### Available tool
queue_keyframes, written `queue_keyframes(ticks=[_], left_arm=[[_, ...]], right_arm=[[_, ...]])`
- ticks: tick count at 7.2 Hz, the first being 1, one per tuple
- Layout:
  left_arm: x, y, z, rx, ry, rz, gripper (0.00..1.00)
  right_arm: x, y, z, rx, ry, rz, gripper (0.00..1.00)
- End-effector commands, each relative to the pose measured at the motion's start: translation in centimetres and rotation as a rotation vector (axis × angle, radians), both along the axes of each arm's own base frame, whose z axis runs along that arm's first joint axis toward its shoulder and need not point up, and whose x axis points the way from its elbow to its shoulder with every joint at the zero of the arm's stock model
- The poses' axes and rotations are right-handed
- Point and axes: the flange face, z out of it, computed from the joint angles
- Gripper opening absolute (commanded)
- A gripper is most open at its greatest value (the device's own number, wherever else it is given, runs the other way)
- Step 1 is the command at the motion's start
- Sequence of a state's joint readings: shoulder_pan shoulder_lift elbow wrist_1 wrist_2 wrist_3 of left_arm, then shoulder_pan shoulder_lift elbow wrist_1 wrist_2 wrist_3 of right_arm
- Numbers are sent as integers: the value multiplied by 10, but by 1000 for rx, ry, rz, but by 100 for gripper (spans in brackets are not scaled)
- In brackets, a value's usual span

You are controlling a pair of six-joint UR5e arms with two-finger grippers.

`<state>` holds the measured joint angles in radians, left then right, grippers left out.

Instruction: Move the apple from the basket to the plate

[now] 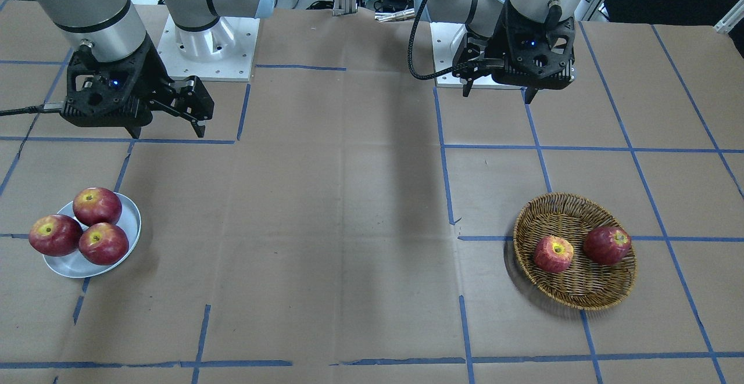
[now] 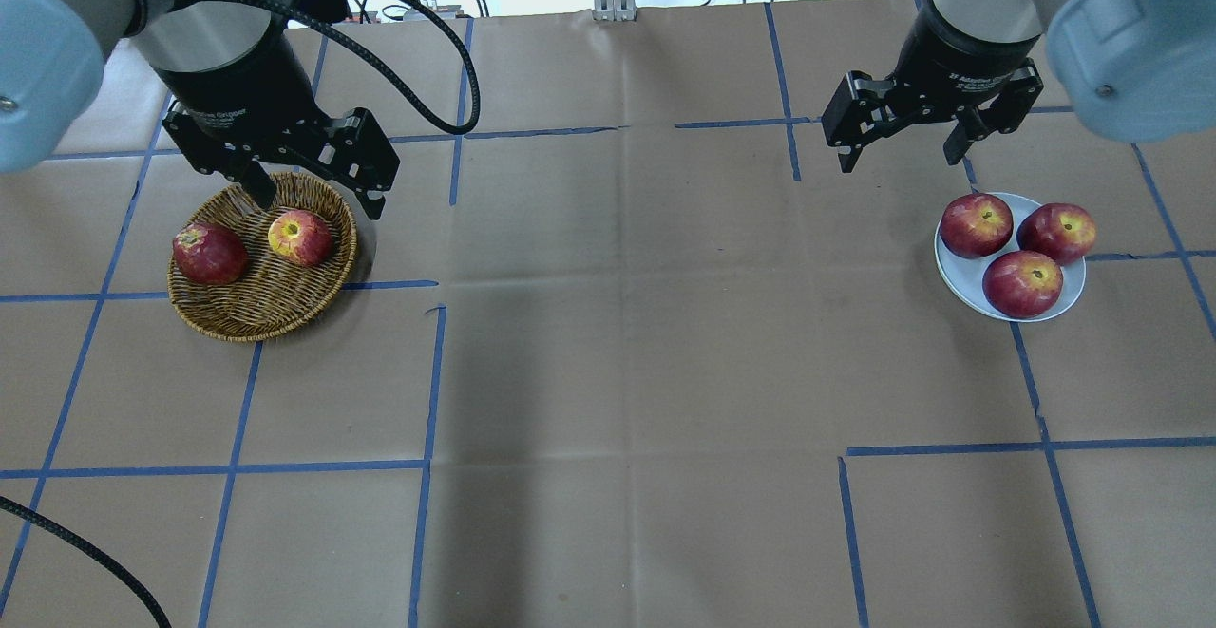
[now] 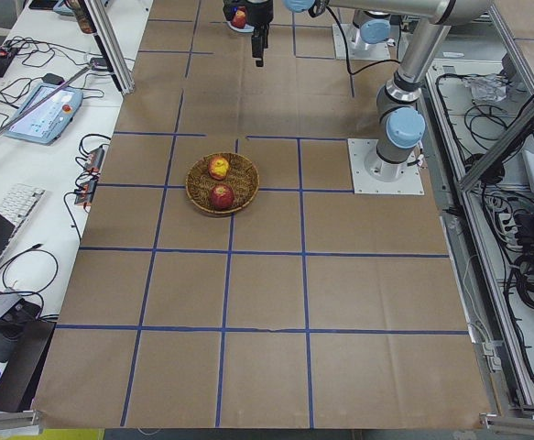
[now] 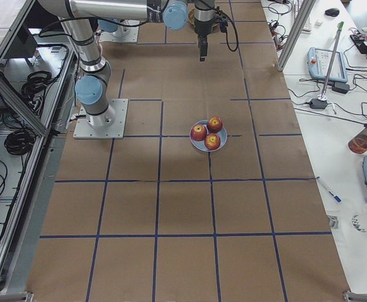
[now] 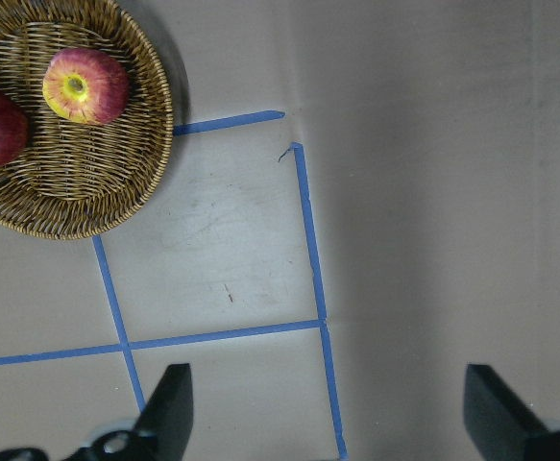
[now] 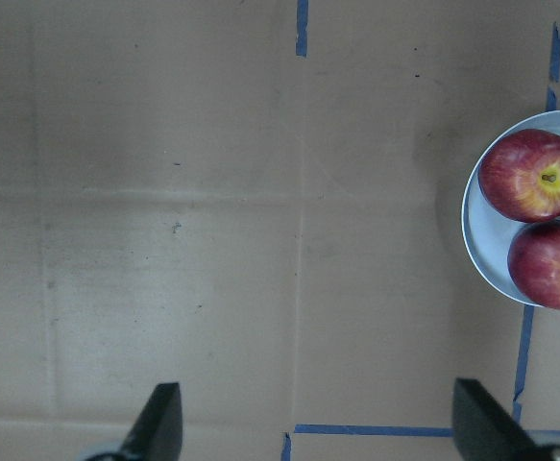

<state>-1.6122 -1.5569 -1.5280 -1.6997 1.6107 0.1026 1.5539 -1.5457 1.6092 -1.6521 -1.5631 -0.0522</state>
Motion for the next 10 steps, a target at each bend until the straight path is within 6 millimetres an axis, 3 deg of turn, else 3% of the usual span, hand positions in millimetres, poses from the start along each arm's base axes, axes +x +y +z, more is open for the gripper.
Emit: queue_keyframes(ticks=[1,10], left_arm=[[0,0,0,-2,0,0,99],[1,0,-7,11,1,-2,99]], right_arm=[[0,0,-1,1,0,0,100],[0,1,-1,4,3,1,100]])
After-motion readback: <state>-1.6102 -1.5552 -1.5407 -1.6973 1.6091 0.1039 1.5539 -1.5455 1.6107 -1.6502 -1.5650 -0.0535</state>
